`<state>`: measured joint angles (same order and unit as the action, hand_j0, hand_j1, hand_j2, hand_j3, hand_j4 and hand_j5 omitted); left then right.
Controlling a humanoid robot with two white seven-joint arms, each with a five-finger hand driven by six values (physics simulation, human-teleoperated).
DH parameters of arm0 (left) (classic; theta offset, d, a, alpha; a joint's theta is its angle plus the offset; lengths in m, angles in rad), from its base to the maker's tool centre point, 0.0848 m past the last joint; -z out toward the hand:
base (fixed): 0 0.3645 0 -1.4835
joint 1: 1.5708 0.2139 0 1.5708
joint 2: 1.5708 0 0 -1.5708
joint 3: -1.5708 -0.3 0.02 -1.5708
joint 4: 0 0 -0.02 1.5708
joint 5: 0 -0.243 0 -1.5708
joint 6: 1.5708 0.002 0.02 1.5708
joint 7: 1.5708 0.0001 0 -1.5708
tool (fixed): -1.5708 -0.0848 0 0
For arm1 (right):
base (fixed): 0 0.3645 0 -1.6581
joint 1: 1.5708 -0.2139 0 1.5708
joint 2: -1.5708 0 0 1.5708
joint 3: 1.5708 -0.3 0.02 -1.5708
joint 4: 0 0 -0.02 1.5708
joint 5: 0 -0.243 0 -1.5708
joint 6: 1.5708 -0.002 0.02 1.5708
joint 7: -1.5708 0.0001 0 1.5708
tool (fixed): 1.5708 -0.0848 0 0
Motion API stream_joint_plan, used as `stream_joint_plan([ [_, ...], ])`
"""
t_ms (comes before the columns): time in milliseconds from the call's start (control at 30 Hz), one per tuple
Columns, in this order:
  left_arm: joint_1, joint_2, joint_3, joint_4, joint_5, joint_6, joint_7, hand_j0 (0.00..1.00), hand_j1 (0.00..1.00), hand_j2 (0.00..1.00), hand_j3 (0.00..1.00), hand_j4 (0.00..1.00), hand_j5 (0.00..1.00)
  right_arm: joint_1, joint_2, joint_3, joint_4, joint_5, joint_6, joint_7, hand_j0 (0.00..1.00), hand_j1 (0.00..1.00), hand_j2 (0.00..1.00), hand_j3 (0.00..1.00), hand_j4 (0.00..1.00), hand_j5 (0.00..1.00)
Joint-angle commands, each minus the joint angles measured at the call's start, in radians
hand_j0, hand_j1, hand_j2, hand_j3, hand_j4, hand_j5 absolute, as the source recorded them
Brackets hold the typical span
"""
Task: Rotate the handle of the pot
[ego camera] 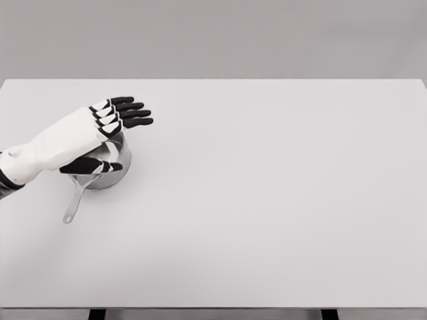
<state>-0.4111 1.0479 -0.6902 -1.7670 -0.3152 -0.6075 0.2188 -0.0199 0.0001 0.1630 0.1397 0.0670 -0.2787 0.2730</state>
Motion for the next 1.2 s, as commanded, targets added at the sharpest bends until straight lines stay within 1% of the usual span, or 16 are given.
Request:
stream_joint_plan([
  [0, 0.000, 0.006, -0.017, 0.000, 0.005, -0.003, 0.001, 1.00, 1.00, 1.00, 1.00, 1.00, 1.00, 0.000, 0.000, 0.001, 0.001, 0.000, 0.001, 0.000, 1.00, 1.00, 1.00, 1.00, 1.00, 1.00],
  [133, 0.002, -0.012, -0.032, 0.000, -0.010, -0.003, 0.001, 1.00, 1.00, 1.00, 1.00, 1.00, 1.00, 0.003, 0.000, -0.002, 0.003, 0.000, 0.000, -0.001, 1.00, 1.00, 1.00, 1.00, 1.00, 1.00],
  [200, 0.002, -0.026, -0.032, 0.000, -0.088, -0.003, 0.001, 1.00, 1.00, 1.00, 1.00, 1.00, 1.00, 0.005, 0.000, -0.004, 0.003, 0.000, 0.001, -0.001, 1.00, 1.00, 1.00, 1.00, 1.00, 1.00],
  [333, -0.006, -0.039, -0.032, 0.001, -0.151, -0.003, -0.004, 1.00, 1.00, 1.00, 1.00, 1.00, 1.00, 0.005, 0.000, -0.004, 0.004, 0.000, 0.001, -0.001, 1.00, 1.00, 1.00, 1.00, 1.00, 1.00],
  [400, -0.006, -0.035, -0.034, 0.000, -0.220, -0.003, -0.010, 1.00, 1.00, 1.00, 1.00, 1.00, 1.00, 0.003, 0.000, -0.004, 0.004, 0.000, 0.000, 0.000, 1.00, 1.00, 1.00, 1.00, 1.00, 1.00],
  [467, -0.012, 0.011, -0.038, 0.000, -0.219, -0.003, -0.016, 1.00, 1.00, 1.00, 1.00, 1.00, 1.00, 0.005, 0.000, -0.004, 0.003, 0.000, 0.000, -0.001, 1.00, 1.00, 1.00, 1.00, 1.00, 1.00],
  [500, -0.023, 0.011, -0.040, 0.001, -0.217, -0.003, -0.056, 1.00, 1.00, 1.00, 1.00, 1.00, 1.00, 0.005, 0.000, -0.004, 0.003, 0.000, 0.001, -0.001, 1.00, 1.00, 1.00, 1.00, 1.00, 1.00],
  [533, -0.051, 0.008, -0.038, 0.000, -0.216, -0.003, -0.154, 1.00, 1.00, 1.00, 1.00, 1.00, 1.00, 0.005, 0.000, -0.004, 0.003, 0.000, 0.000, -0.001, 1.00, 1.00, 1.00, 1.00, 1.00, 1.00],
  [567, -0.089, 0.008, -0.040, 0.000, -0.185, -0.003, -0.209, 1.00, 1.00, 1.00, 1.00, 1.00, 1.00, 0.003, 0.000, -0.004, 0.003, 0.000, 0.000, -0.001, 1.00, 1.00, 1.00, 1.00, 1.00, 1.00],
  [633, -0.121, 0.006, -0.098, 0.001, 0.043, -0.003, -0.364, 1.00, 1.00, 1.00, 1.00, 1.00, 1.00, 0.005, 0.000, -0.004, 0.003, 0.000, 0.000, 0.000, 1.00, 1.00, 1.00, 1.00, 1.00, 1.00],
  [667, -0.147, 0.006, -0.126, 0.001, 0.108, -0.003, -0.423, 1.00, 1.00, 1.00, 1.00, 1.00, 1.00, 0.003, 0.000, -0.004, 0.003, 0.000, 0.000, -0.001, 1.00, 1.00, 1.00, 1.00, 1.00, 1.00],
  [733, -0.199, 0.006, -0.215, 0.001, 0.238, -0.003, -0.455, 1.00, 1.00, 1.00, 1.00, 1.00, 1.00, 0.005, 0.000, -0.004, 0.003, 0.000, 0.000, -0.001, 1.00, 1.00, 1.00, 1.00, 1.00, 1.00],
  [800, -0.221, 0.004, -0.238, 0.001, 0.274, -0.003, -0.450, 1.00, 1.00, 1.00, 1.00, 1.00, 1.00, 0.005, 0.000, -0.002, 0.003, 0.000, 0.000, -0.001, 1.00, 1.00, 1.00, 1.00, 1.00, 1.00],
  [900, -0.221, -0.014, -0.253, 0.001, 0.220, -0.003, -0.455, 1.00, 1.00, 1.00, 1.00, 1.00, 1.00, 0.005, 0.000, -0.004, 0.003, 0.000, 0.000, -0.001, 1.00, 1.00, 1.00, 1.00, 1.00, 1.00],
  [1067, -0.232, -0.035, -0.250, 0.006, 0.002, -0.003, -0.455, 1.00, 1.00, 1.00, 1.00, 1.00, 1.00, 0.005, 0.000, -0.002, 0.003, 0.000, 0.000, -0.001, 1.00, 1.00, 1.00, 1.00, 1.00, 1.00],
  [1167, -0.238, -0.043, -0.250, 0.015, -0.027, -0.003, -0.453, 1.00, 1.00, 1.00, 1.00, 1.00, 1.00, 0.003, 0.000, -0.004, 0.003, 0.000, 0.000, 0.000, 1.00, 1.00, 1.00, 1.00, 1.00, 1.00],
])
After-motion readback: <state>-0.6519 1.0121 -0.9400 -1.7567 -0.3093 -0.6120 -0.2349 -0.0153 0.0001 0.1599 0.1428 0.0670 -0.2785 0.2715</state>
